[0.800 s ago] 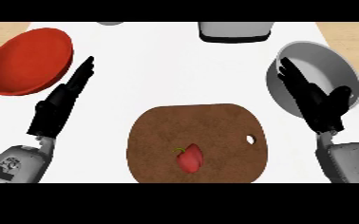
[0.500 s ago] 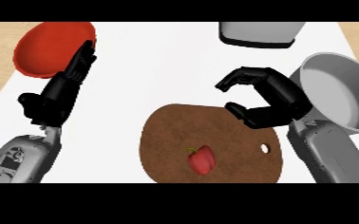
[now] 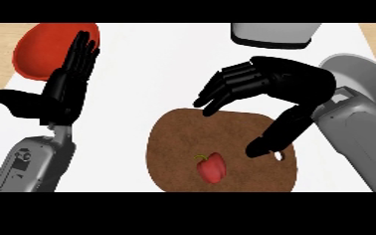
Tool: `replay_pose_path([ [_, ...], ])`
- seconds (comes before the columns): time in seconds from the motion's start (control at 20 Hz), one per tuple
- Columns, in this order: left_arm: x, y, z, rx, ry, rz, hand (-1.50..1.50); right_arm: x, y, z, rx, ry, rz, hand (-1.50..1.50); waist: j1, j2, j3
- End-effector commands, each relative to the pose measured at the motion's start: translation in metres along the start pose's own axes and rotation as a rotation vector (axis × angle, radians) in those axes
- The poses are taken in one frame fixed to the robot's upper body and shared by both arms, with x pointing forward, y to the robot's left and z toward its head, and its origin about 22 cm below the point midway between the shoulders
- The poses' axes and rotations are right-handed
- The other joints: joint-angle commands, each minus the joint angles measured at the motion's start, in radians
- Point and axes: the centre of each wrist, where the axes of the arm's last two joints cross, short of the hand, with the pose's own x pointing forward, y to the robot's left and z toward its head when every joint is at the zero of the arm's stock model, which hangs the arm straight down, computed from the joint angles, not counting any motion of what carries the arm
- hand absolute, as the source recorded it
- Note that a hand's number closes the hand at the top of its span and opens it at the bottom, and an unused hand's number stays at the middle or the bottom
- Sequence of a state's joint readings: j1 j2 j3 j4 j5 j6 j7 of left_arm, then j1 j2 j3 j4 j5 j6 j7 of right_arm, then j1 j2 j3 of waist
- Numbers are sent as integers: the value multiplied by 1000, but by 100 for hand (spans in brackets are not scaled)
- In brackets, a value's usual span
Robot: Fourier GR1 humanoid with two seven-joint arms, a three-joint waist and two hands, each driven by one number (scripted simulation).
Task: Pick the bell pepper from the cutting board and place it in the pot
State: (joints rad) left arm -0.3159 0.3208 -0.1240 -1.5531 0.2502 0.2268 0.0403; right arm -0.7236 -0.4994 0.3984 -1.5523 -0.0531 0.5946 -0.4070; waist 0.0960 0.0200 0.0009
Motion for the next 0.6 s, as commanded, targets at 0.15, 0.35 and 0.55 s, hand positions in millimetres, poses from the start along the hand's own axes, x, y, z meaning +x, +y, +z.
replay_pose_path([
  [0.15,-7,24,4,52,-4,12,0,-6,-14,0,284,-101,215,-150,-36,-3,1],
  [0.35,-6,24,4,83,20,8,0,1,-6,-14,452,-31,336,-150,-61,-15,-1],
  [0.55,-3,34,13,79,18,1,0,7,13,-26,539,-26,437,-150,-76,-22,-1],
])
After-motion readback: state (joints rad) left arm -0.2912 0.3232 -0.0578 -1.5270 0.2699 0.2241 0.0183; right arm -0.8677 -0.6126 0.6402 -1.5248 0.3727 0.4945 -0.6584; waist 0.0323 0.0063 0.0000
